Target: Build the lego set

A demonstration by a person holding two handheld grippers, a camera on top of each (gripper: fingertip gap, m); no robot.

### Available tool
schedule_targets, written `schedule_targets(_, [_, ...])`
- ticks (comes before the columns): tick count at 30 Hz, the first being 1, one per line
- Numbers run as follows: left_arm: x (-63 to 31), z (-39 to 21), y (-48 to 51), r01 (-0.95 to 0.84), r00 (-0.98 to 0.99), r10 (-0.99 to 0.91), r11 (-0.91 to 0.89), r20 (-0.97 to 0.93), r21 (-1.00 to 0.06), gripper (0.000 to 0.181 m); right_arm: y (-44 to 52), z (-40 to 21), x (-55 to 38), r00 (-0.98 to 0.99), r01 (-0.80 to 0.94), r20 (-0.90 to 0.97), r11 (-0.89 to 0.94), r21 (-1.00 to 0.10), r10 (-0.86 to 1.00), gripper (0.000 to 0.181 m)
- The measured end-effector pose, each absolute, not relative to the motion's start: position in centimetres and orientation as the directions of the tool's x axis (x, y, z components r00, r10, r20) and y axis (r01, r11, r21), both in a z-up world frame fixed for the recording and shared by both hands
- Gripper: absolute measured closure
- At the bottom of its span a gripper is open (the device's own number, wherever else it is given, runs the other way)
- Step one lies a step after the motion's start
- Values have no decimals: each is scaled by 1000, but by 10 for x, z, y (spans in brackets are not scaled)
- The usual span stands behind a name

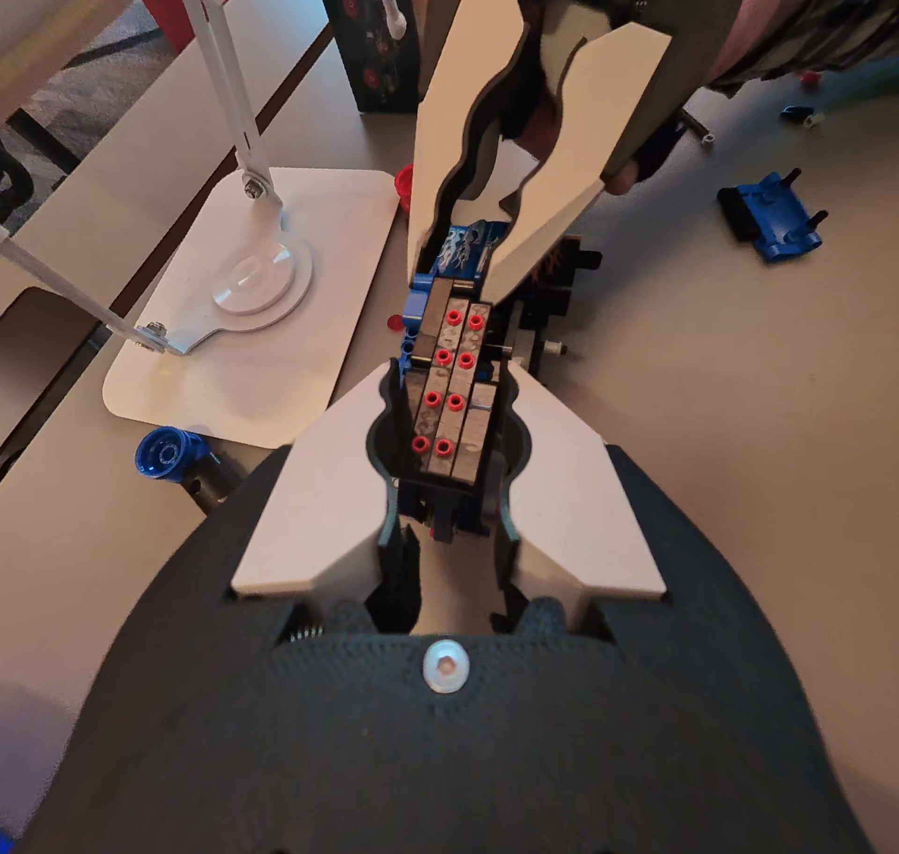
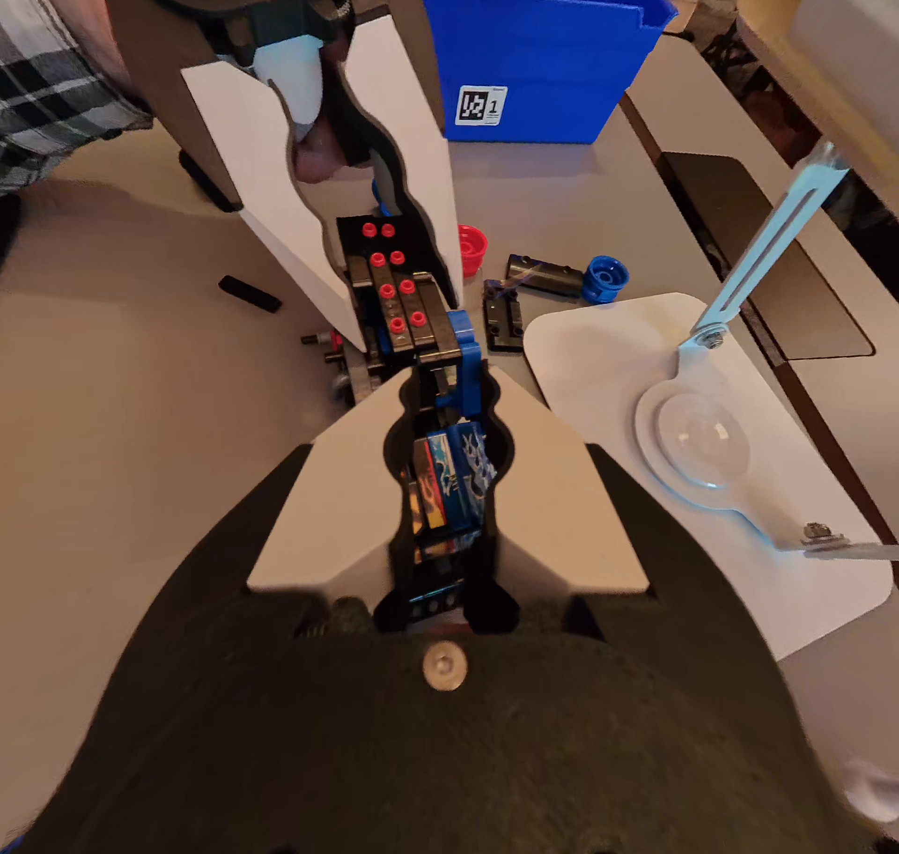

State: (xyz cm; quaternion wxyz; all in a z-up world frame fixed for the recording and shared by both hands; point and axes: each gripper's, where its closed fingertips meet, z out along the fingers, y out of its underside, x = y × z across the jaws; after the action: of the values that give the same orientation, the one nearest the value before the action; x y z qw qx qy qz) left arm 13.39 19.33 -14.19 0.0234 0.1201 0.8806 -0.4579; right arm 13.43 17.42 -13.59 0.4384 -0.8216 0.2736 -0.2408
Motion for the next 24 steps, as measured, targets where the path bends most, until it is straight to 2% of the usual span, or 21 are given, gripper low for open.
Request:
schedule_targets(6, [133, -141, 194, 220, -973, 180, 546, -143, -808, 142, 174, -135, 132, 742, -217, 179, -484, -848, -646, 160])
schedule_targets(8, [139, -140, 197, 194, -980, 142, 564, -138, -803, 123, 174, -135, 131, 739, -222, 178, -484, -846, -650, 159])
schedule_targets(9, [139, -139, 200, 180, -983, 138, 561, -123, -808, 122, 174, -135, 131, 740, -221, 180, -486, -845, -649, 158])
schedule_targets(13, [147, -137, 212, 152, -988, 113, 554, -107, -819, 123, 162, -133, 131, 728, -222, 198, -499, -838, -657, 144])
schedule_targets(19, [138, -143, 209, 171, -982, 158, 549, -100, -818, 136, 155, -130, 131, 734, -226, 170, -472, -852, -658, 145])
schedule_targets(24, [137, -143, 208, 175, -982, 162, 544, -102, -820, 138, 162, -137, 127, 755, -228, 157, -479, -848, -637, 148])
